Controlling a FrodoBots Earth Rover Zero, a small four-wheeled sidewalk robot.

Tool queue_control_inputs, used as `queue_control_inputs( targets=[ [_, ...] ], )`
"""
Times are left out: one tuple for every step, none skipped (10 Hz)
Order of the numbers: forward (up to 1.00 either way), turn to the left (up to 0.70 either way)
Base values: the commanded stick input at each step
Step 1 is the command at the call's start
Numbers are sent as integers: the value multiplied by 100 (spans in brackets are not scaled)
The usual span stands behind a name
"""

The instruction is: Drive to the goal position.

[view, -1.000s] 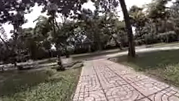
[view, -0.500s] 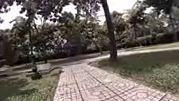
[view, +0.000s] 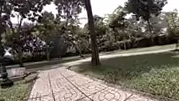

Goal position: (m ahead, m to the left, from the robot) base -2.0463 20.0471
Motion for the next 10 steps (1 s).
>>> queue_control_inputs(
  targets=[
    [33,36],
    [0,45],
    [-17,41],
    [-70,27],
    [-70,27],
    [-70,27],
    [-70,27],
    [-70,27],
    [-70,27],
    [-64,25]
  ],
)
